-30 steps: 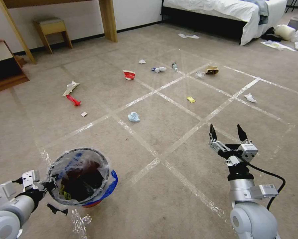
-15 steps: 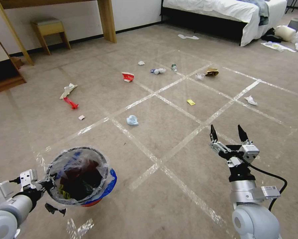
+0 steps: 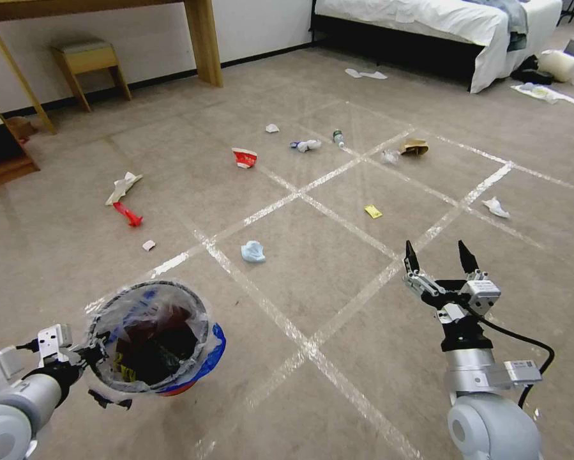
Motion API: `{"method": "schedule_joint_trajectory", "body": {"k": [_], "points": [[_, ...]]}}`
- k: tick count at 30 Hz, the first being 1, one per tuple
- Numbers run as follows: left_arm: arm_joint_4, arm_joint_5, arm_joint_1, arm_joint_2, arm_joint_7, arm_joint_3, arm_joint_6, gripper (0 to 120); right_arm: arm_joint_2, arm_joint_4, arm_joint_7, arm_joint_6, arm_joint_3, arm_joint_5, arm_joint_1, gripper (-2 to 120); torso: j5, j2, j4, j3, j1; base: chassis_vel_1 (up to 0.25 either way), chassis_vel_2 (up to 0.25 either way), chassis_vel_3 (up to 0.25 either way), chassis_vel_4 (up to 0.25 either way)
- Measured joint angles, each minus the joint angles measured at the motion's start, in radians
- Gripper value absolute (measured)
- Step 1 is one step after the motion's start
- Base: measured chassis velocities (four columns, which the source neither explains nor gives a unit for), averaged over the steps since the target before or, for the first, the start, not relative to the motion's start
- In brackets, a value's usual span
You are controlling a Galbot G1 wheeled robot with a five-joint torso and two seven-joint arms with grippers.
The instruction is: Pick up the trash bin and place the garbage on the floor into it.
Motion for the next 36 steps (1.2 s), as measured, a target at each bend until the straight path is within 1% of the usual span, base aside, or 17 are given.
{"method": "schedule_joint_trajectory", "body": {"k": [1, 5, 8, 24, 36], "points": [[0.002, -0.002, 0.000, 0.001, -0.001, -0.002, 0.000, 0, 0.000, -0.002, 0.000, 0.000, -0.001, 0.000, 0.001, 100, -0.0005, 0.000, -0.0002, 0.000, 0.000, -0.177, 0.176, 0.183, -0.187], [0.004, -0.003, 0.001, 0.002, -0.001, -0.004, 0.000, 0, 0.001, -0.006, 0.000, 0.000, -0.005, 0.000, 0.005, 100, 0.0000, 0.000, 0.0000, 0.000, 0.000, -0.186, 0.187, 0.196, -0.208], [0.006, -0.003, 0.001, 0.002, -0.001, -0.004, 0.000, 0, 0.001, -0.007, 0.000, 0.001, -0.006, 0.000, 0.005, 100, -0.0005, 0.000, 0.0000, 0.000, 0.000, -0.223, 0.222, 0.202, -0.207], [0.006, -0.001, 0.002, -0.001, -0.001, -0.003, 0.000, 0, 0.000, -0.008, 0.002, 0.010, -0.005, -0.002, 0.001, 100, -0.0001, 0.000, 0.0000, 0.000, 0.000, -0.212, 0.207, 0.210, -0.211], [-0.004, -0.002, 0.011, -0.003, 0.000, -0.007, 0.000, 0, 0.005, -0.014, 0.013, 0.038, -0.024, -0.014, 0.006, 100, -0.0004, 0.000, -0.0002, 0.000, 0.000, -0.195, 0.190, 0.195, -0.198]]}}
